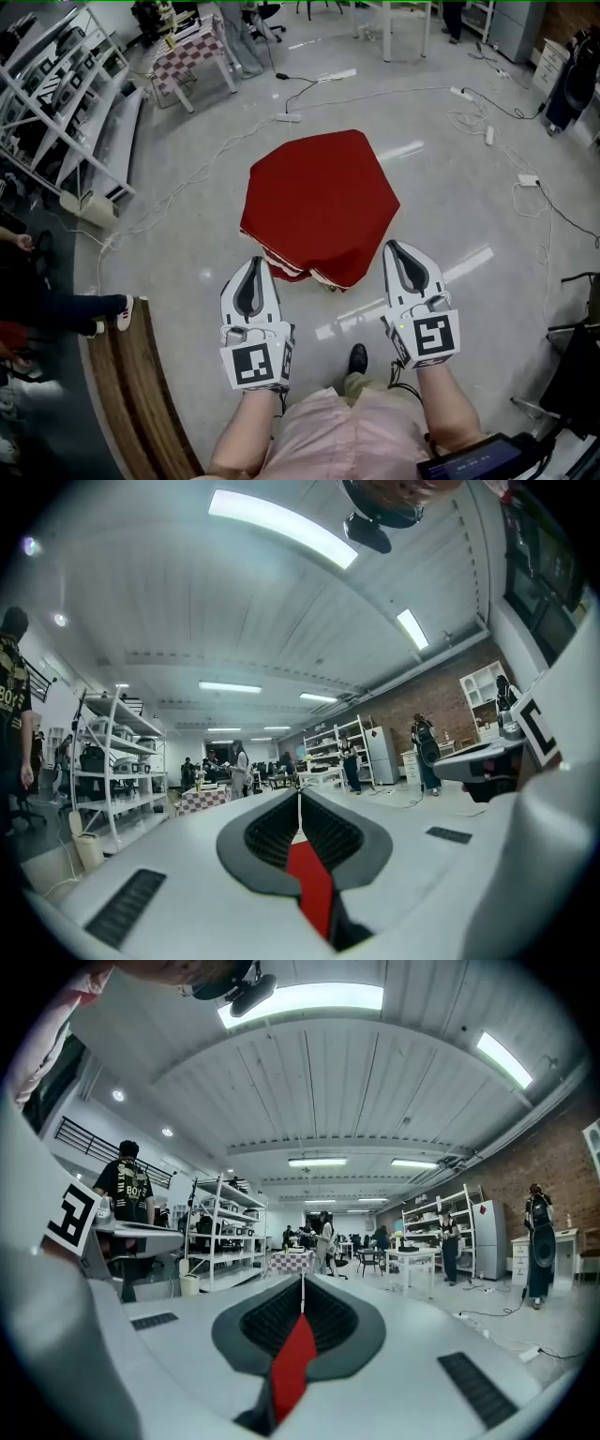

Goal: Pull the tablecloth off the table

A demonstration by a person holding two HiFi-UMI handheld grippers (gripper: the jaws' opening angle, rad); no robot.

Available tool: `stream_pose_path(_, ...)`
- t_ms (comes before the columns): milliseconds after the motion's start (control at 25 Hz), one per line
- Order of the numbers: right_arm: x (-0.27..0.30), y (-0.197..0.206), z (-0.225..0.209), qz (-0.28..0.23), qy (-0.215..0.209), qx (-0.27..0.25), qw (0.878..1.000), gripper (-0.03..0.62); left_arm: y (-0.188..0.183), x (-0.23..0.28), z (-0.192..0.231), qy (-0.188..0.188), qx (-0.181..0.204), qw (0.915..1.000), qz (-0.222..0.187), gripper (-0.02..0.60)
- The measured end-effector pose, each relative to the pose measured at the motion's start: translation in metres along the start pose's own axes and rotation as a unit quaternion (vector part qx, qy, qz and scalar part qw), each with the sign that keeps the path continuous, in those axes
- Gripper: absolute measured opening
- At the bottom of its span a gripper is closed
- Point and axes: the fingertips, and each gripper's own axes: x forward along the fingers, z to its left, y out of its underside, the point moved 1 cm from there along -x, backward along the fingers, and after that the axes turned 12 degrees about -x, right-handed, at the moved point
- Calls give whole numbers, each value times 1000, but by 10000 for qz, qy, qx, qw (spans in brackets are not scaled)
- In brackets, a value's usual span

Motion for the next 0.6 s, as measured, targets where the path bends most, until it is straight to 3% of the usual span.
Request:
stream_pose_path(320, 27, 9, -30, -101, -82, 27, 9999, 18, 3, 28, 6, -286, 49, 9996, -3, 31)
stream_pose_path(600, 50, 34, -26, 116, -140, 31, 9998, 18, 32, 42, 36, -511, -15, 9984, 262, 31)
